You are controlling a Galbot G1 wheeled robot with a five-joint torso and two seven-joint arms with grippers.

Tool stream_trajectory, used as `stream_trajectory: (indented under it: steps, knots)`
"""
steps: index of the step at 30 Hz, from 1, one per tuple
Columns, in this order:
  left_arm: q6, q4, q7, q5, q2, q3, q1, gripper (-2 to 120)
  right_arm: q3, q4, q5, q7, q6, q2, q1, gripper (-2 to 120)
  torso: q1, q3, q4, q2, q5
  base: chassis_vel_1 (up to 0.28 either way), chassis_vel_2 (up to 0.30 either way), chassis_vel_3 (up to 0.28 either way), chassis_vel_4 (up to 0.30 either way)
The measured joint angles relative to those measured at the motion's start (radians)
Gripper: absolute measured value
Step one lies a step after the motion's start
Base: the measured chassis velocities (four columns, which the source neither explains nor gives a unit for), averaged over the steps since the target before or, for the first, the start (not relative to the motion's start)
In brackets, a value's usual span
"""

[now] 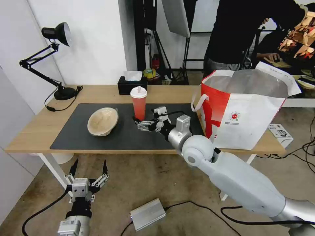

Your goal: Pick up the trash from the table and place it into the takeout bag.

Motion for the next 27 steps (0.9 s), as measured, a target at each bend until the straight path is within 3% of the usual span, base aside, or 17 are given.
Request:
stream_trajectory:
  steps: [27]
  knots:
    - [0.000,-0.002,-0.001,-0.019,0.000,-0.014,-0.003,100,0.028,-0.067,0.015,0.001,0.008,0.014,0.017,100,0.000,0.000,0.0000,0.000,0.0000,0.000,0.000,0.000,0.000]
